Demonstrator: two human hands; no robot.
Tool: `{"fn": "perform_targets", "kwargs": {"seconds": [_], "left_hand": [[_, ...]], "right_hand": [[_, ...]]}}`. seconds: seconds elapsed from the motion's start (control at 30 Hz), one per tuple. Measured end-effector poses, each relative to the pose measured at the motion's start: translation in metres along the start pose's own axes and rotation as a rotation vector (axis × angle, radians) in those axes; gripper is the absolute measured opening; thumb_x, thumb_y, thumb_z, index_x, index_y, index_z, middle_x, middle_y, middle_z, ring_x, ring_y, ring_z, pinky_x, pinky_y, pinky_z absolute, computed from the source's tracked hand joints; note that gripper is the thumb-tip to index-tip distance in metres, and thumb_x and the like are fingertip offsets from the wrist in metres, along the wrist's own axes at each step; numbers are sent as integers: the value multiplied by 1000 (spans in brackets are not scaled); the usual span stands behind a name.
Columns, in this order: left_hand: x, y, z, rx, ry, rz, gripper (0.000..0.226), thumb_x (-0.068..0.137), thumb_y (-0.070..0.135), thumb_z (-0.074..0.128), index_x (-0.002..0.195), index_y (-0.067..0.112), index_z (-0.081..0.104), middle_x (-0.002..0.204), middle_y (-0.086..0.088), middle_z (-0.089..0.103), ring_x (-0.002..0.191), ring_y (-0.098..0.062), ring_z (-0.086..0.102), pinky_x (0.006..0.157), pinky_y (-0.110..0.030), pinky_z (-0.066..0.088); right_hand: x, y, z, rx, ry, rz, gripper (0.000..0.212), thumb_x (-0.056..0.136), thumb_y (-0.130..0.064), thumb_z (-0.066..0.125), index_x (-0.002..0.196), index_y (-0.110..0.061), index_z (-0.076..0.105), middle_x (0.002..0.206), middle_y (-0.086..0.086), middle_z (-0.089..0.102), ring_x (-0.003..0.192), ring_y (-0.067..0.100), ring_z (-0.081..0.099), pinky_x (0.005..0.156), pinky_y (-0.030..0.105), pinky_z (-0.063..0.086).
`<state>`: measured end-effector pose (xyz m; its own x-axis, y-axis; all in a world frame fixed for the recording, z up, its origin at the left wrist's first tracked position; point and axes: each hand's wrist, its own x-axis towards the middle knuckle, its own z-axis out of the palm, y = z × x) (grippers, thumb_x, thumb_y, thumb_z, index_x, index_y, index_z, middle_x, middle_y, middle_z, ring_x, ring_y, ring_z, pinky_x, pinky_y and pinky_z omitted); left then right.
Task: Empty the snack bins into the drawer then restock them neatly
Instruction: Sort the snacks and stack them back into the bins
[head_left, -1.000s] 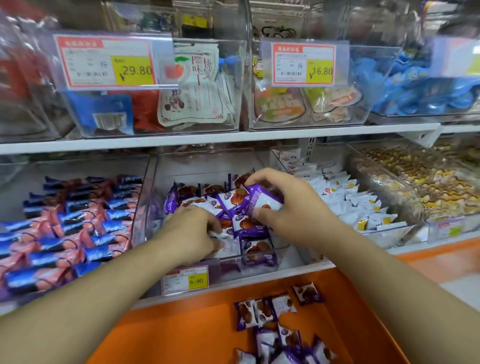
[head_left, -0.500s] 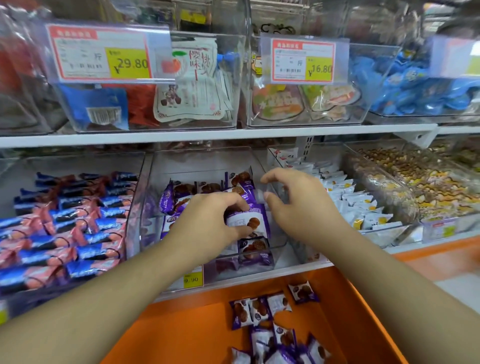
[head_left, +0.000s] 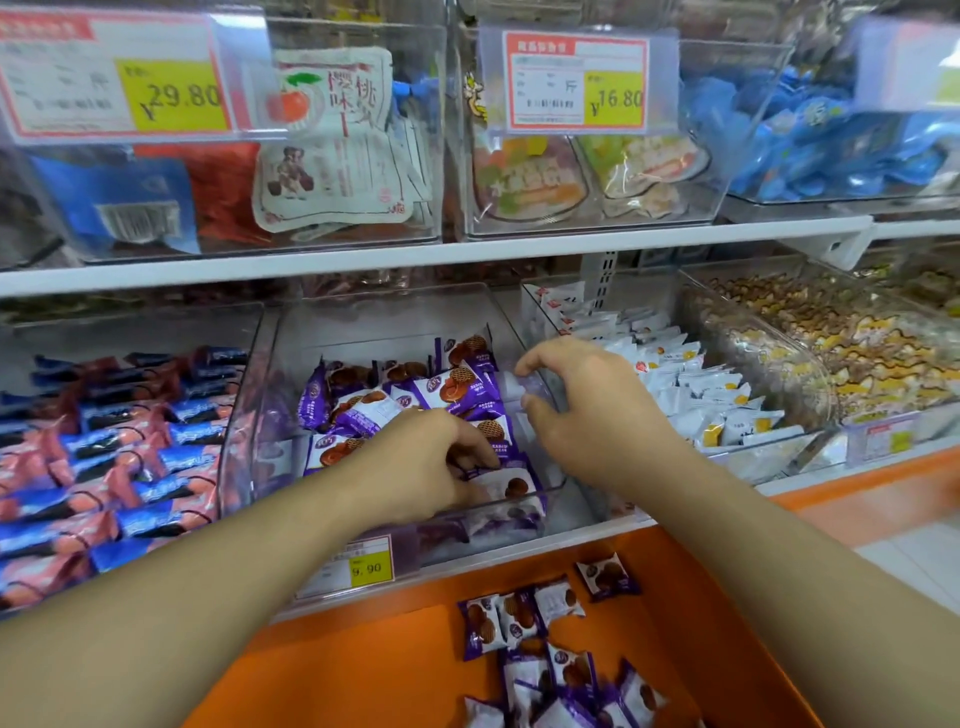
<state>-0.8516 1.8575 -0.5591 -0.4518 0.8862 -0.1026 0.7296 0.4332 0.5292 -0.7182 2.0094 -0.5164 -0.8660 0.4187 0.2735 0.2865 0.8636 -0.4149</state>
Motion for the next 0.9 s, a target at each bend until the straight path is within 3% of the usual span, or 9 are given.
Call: {"fn": "perform_targets", "kwargs": {"seconds": [0.07, 0.13, 0.23, 0.3, 0.47, 0.6, 0.73, 0.83, 0.9], "left_hand": [[0, 0, -1, 2, 76, 24, 27, 83, 36, 85, 109, 37, 76, 95, 19, 70, 88, 4, 64, 80, -20, 55], [3, 2, -6, -12, 273, 31, 26, 86, 31, 83, 109, 36, 72, 98, 17, 66, 90, 0, 61, 80, -22, 51], [18, -2, -17, 143, 449, -35, 50, 87, 32, 82, 132, 33, 61, 130, 6, 60, 119, -16, 57, 99, -33, 49], [29, -7, -22, 203, 371, -101, 57, 88, 34, 81, 140, 32, 57, 140, 1, 59, 124, -22, 57, 101, -36, 50], [31, -6, -26, 161, 342, -98, 46, 85, 37, 85, 126, 35, 66, 119, 5, 71, 98, -14, 65, 79, -25, 47], [2, 8, -33, -37, 201, 54, 40, 78, 42, 88, 112, 49, 70, 108, 24, 70, 99, 4, 64, 89, -24, 55], [-16, 10, -25, -14, -53, 86, 41, 81, 49, 84, 119, 55, 69, 118, 30, 67, 108, 11, 60, 95, -16, 49], [-10, 6, -28, -96, -63, 83, 33, 80, 58, 81, 112, 57, 72, 116, 28, 69, 106, 5, 65, 97, -30, 54], [1, 4, -32, -154, 34, 95, 31, 81, 59, 79, 111, 54, 72, 111, 23, 70, 101, -2, 68, 93, -39, 58]], "right_hand": [[0, 0, 0, 2, -7, 0, 27, 98, -18, 66, 125, -22, 67, 131, -6, 63, 124, 13, 54, 98, 18, 34], [-1, 0, 0, 3, -9, 2, 27, 99, -18, 65, 125, -23, 66, 132, -7, 62, 124, 13, 53, 99, 19, 35], [0, 0, 1, 3, -7, -4, 27, 99, -18, 65, 125, -23, 65, 130, -7, 61, 123, 12, 53, 100, 20, 37], [0, 1, 2, 6, -1, -15, 26, 98, -17, 65, 124, -21, 66, 128, -6, 61, 120, 13, 54, 100, 20, 38], [1, 1, 1, 10, 3, -6, 26, 99, -16, 63, 124, -22, 66, 129, -7, 61, 120, 12, 53, 96, 18, 36], [0, 2, -1, 10, 8, -10, 25, 99, -17, 64, 123, -21, 66, 129, -5, 62, 122, 13, 54, 99, 19, 36], [-1, 1, 0, 14, 19, -17, 24, 99, -17, 64, 122, -22, 67, 129, -7, 62, 124, 12, 53, 104, 22, 38], [-1, 1, 1, 18, 24, -22, 24, 98, -16, 65, 121, -23, 67, 129, -7, 62, 123, 11, 54, 104, 22, 40], [0, 4, 1, 16, 27, -33, 27, 97, -14, 65, 123, -23, 66, 129, -8, 61, 122, 11, 53, 106, 24, 42]]}}
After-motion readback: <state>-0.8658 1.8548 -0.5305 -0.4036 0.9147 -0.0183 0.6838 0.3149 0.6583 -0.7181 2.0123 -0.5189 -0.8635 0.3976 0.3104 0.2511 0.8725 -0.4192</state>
